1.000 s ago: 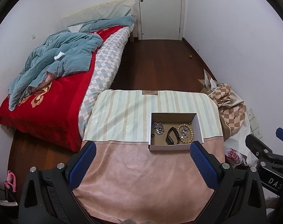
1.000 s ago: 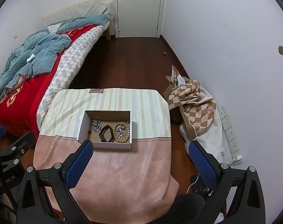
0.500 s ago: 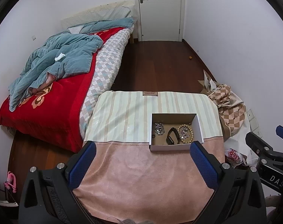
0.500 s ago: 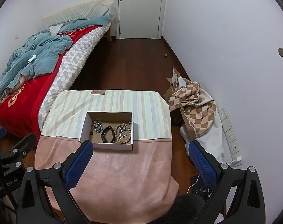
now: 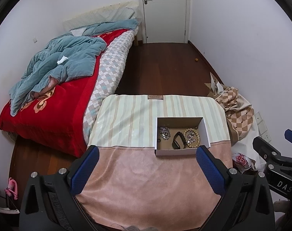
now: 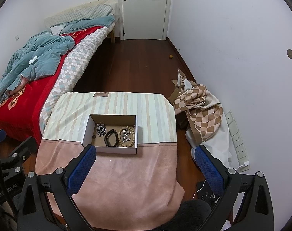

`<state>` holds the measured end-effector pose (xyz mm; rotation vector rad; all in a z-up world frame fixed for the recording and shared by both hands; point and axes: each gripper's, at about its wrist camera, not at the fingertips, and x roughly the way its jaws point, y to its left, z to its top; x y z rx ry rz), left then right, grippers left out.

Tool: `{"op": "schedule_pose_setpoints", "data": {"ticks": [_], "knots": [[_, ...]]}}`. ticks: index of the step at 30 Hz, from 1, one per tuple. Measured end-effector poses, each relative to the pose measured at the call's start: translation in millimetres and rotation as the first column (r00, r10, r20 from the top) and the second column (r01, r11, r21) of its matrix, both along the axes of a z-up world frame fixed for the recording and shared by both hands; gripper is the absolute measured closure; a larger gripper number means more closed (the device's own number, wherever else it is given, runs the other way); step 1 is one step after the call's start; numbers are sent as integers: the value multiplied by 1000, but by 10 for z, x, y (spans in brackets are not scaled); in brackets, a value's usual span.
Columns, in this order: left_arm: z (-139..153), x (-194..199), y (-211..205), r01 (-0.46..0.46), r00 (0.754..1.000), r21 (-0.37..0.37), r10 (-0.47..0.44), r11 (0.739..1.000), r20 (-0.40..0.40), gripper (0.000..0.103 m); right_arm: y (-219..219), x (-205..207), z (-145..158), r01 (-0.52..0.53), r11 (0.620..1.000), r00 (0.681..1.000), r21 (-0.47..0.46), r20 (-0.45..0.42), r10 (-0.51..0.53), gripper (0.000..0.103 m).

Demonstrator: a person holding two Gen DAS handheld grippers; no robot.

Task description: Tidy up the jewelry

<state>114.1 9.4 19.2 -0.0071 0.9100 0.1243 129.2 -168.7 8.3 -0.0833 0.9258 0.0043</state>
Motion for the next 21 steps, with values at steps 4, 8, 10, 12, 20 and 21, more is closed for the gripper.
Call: {"op": "schedule_pose_setpoints", "data": {"ticks": [4,8,10,12,20,21], "knots": [[4,-17,4,0,1000,2,0,1000,2,0,1,-6,0,-2,1000,1000,0,1,2,0],[1,-9,7,2,1000,2,-2,1000,0,0,13,-15,2,-3,1000,1000,1,1,3,0],[2,-10,8,1,1000,1,-1,1000,1,0,13,-19,3,-2,1000,1000,3,2,2,0],[2,-12,8,2,1000,2,-2,1000,2,0,10,-26,2,-2,1000,1000,2,2,2,0],[-2,-12,13,0,1000,2,0,1000,-2,0,9,-26,2,-4,1000,1000,2,2,4,0],[-4,-15,18,-2,1000,0,2,1000,-4,0,5,-24,1,-4,1000,1000,2,2,4,0]]}}
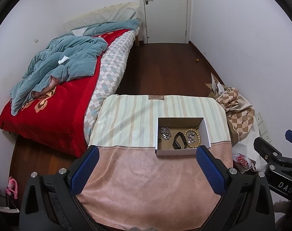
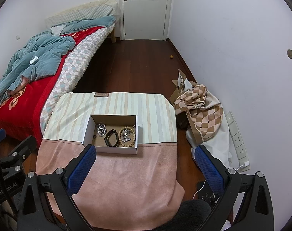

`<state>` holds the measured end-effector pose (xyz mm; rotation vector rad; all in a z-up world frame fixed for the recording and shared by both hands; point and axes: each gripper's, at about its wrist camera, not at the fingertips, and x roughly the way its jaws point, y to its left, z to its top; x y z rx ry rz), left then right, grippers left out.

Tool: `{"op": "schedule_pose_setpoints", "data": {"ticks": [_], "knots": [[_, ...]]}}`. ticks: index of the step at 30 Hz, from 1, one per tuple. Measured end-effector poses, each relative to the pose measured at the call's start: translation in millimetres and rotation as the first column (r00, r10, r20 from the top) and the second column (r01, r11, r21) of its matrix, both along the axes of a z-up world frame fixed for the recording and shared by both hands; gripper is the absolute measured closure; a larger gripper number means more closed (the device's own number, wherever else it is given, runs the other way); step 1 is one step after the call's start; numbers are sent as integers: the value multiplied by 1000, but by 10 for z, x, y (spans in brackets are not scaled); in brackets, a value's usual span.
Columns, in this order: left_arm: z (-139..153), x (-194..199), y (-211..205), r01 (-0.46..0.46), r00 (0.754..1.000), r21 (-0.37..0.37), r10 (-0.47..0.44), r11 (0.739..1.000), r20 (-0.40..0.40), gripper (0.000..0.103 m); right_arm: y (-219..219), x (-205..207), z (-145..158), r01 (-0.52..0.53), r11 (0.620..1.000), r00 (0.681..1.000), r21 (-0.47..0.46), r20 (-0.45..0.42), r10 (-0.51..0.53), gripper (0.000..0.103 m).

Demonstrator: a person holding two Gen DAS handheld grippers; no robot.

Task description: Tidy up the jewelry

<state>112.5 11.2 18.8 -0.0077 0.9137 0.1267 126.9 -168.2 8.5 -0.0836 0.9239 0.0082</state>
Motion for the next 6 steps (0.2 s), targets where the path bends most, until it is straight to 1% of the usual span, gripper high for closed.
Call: {"op": "schedule_pose_setpoints", "data": {"ticks": [6], "knots": [[3,-15,20,1,1000,-7,-1,1000,4,0,7,-13,2,-2,1000,1000,-1,-2,2,0]]}}
